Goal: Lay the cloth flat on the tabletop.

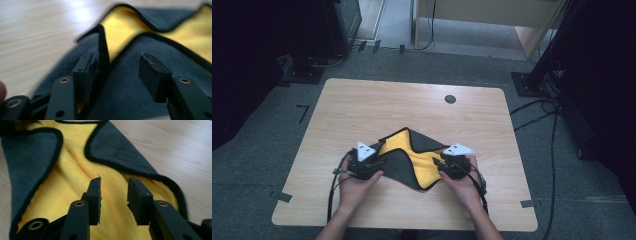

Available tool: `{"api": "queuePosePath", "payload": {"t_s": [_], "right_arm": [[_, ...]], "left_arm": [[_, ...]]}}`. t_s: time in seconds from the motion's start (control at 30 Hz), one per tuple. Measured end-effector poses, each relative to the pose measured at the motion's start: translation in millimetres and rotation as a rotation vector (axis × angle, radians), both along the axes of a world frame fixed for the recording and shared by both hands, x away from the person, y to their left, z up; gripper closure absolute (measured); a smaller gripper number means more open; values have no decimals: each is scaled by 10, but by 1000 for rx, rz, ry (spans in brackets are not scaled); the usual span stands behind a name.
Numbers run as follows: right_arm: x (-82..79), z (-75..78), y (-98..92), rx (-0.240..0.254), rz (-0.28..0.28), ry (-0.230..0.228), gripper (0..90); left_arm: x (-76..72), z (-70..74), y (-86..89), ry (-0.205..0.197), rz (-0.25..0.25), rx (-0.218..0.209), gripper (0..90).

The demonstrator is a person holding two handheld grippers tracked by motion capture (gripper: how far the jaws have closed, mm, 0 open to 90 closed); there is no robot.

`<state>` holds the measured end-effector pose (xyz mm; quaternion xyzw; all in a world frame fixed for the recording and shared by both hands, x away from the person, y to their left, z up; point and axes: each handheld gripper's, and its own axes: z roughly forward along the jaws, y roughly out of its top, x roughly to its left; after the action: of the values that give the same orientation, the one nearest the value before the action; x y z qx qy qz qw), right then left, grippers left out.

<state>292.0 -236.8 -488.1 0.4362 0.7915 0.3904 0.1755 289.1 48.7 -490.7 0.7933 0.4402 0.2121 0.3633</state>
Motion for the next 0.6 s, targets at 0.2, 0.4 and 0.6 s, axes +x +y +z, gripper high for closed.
{"api": "queuePosePath", "payload": {"t_s": [0.2,0.4,0.6], "right_arm": [[287,-18,431,-54,60,-50,532],[628,-168,685,-139,99,3,563],[713,-155,589,-129,40,10,835]], "left_arm": [[76,-142,-18,47,27,41,432],[138,-172,224,64,122,44,430],[249,-149,559,52,248,19,482]]}}
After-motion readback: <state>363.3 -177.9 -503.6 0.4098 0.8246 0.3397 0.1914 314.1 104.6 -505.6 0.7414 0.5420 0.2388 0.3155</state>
